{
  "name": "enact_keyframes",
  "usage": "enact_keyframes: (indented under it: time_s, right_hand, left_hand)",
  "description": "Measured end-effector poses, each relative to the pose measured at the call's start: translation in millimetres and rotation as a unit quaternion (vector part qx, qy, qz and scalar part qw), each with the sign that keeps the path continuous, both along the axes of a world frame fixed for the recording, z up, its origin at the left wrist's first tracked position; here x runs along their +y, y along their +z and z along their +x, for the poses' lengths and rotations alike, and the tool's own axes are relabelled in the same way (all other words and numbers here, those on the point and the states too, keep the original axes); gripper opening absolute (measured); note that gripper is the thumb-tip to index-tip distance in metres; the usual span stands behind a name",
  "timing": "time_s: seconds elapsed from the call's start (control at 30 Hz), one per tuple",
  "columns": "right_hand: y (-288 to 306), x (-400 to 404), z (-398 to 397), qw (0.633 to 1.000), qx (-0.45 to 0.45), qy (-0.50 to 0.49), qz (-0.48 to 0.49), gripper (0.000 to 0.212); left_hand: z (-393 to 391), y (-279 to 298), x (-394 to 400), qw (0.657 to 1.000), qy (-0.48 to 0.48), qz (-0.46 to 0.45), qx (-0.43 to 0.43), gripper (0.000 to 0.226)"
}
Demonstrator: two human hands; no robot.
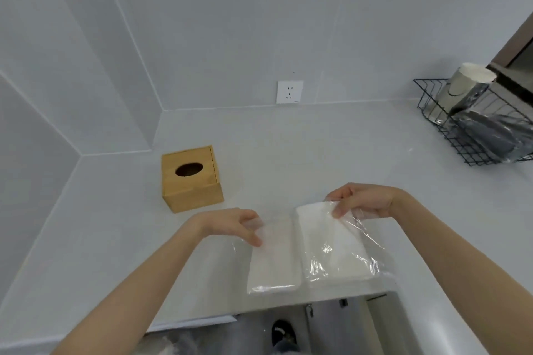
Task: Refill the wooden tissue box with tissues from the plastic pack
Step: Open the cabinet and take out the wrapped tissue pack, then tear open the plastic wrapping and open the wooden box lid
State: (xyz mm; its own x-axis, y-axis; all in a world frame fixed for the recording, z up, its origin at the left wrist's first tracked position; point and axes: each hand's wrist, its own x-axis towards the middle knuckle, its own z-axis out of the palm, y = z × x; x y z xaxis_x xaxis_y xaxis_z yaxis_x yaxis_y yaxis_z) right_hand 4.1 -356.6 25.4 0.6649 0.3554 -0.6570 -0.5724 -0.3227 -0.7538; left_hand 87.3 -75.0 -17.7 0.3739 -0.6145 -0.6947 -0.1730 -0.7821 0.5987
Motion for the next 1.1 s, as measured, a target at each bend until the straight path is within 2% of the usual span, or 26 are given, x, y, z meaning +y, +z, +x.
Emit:
enact_keyframes:
  time_s: [0.1, 0.17, 0.27, 0.37, 0.47, 0.57, 0.67, 0.73, 0.8, 0.93, 1.03, 1.1]
  right_hand:
    - [-4, -17, 35, 0.999, 0.005, 0.029, -0.038, 0.039]
    - [-9, -29, 58, 0.998, 0.014, 0.043, -0.040, 0.048]
    - [-14, -41, 84, 0.997, 0.016, 0.044, -0.056, 0.040]
    - [-30, -50, 100, 0.995, 0.009, 0.045, -0.089, 0.031]
    - [-53, -57, 107, 0.990, -0.022, 0.008, -0.139, 0.028]
    - [-74, -56, 111, 0.980, -0.066, -0.037, -0.185, 0.023]
    - [-88, -51, 109, 0.971, -0.107, -0.065, -0.206, 0.019]
    - [-96, -48, 109, 0.956, -0.135, -0.060, -0.252, 0.025]
    - [-102, -44, 109, 0.935, -0.166, -0.028, -0.313, 0.030]
    - [-103, -40, 110, 0.885, -0.197, 0.038, -0.420, 0.047]
    - [-95, -38, 112, 0.859, -0.249, 0.078, -0.441, 0.060]
    - [-90, -32, 115, 0.866, -0.252, 0.102, -0.421, 0.062]
  left_hand:
    - [13, -7, -15, 0.999, 0.037, -0.004, 0.006, 0.022]
    - [22, -11, -24, 0.998, 0.060, -0.005, 0.009, 0.025]
    - [37, -19, -34, 0.995, 0.097, -0.005, -0.005, 0.029]
    - [52, -28, -37, 0.986, 0.160, -0.001, -0.050, 0.050]
    - [67, -36, -39, 0.978, 0.190, 0.010, -0.082, 0.043]
    - [78, -46, -46, 0.977, 0.187, 0.045, -0.095, 0.046]
    - [82, -49, -53, 0.978, 0.140, 0.081, -0.132, 0.032]
    - [85, -50, -57, 0.975, 0.117, 0.104, -0.159, 0.024]
    - [86, -52, -59, 0.970, 0.090, 0.133, -0.180, 0.030]
    - [84, -55, -61, 0.956, 0.084, 0.148, -0.238, 0.063]
    - [82, -52, -64, 0.948, 0.074, 0.103, -0.293, 0.072]
    - [85, -51, -69, 0.958, 0.045, 0.072, -0.272, 0.069]
